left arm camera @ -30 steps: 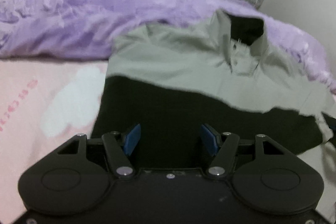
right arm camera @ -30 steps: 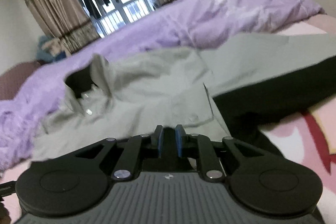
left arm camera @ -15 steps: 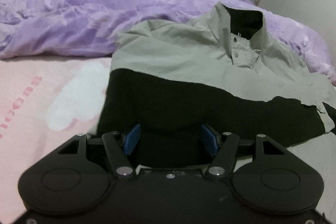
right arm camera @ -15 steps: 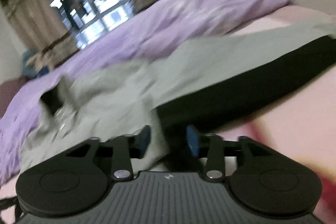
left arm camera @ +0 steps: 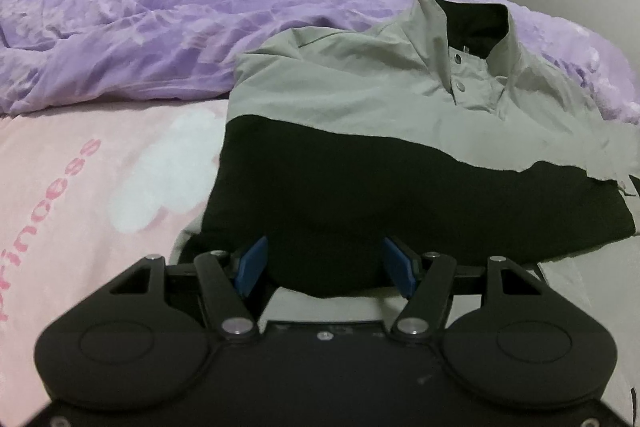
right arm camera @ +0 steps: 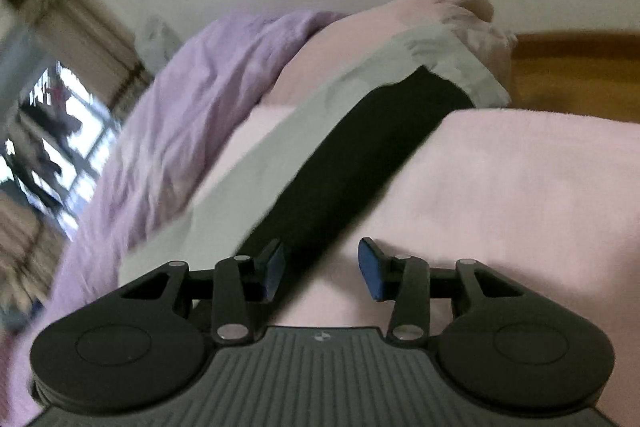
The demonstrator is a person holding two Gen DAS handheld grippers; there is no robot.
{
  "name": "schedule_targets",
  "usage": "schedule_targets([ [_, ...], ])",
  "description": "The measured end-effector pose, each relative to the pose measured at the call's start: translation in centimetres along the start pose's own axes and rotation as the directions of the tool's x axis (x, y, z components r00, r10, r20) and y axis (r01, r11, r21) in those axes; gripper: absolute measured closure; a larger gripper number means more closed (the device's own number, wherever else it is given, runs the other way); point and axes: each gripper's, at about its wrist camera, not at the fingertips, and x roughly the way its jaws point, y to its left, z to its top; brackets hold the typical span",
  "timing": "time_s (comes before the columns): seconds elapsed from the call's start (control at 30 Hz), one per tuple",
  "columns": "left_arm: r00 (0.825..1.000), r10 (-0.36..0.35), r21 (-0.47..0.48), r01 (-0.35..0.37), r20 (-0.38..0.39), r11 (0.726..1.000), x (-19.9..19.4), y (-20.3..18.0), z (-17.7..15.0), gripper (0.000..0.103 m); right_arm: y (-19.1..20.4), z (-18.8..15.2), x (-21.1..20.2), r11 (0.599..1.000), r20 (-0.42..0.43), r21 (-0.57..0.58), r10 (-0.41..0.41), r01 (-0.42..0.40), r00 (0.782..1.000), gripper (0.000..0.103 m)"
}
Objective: Fold large clothes
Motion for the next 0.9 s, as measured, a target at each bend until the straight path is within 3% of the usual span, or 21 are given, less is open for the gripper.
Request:
schedule_targets([
  [0.27,0.999,0.035,0.0,-0.035,0.0,0.999,1.1,-0.7,0.7,0.038,-2.6,3.1,2.3,0.987,0.093,0.145,0.061,-0.074,0.994,0.053],
  [0.57,0.999,0.045,-0.009,-0.046,-0.017,0.999,1.9,-0.8,0.7,0.038,-3.4,4.1,2.9,0.976,0.132,0.192,0.076,-0.1,0.988,0.055],
  [0.63,0.999,0.041,-0.008,-0.041,-0.016,0.999,1.9,-0.8,0.8,0.038,-3.2,4.3,2.9,0.978,0.132,0.19,0.058,-0.083,0.989,0.061],
  [0.7,0.999,0.035,-0.007,-0.035,-0.014,0.999,1.8,-0.8,0.8,0.038,-2.7,4.4,3.1,0.986,0.127,0.166,0.013,-0.035,0.992,0.082],
  [0.8,1.0,0.027,-0.001,-0.027,-0.009,1.0,1.5,-0.8,0.7,0.038,-1.9,4.6,2.9,0.993,0.139,0.116,-0.007,-0.009,0.99,0.094],
  [0.9,1.0,0.026,0.01,-0.026,-0.003,1.0,1.3,-0.8,0.7,0.038,-0.3,4.8,1.7,0.999,0.188,0.047,0.008,-0.017,0.982,0.098],
])
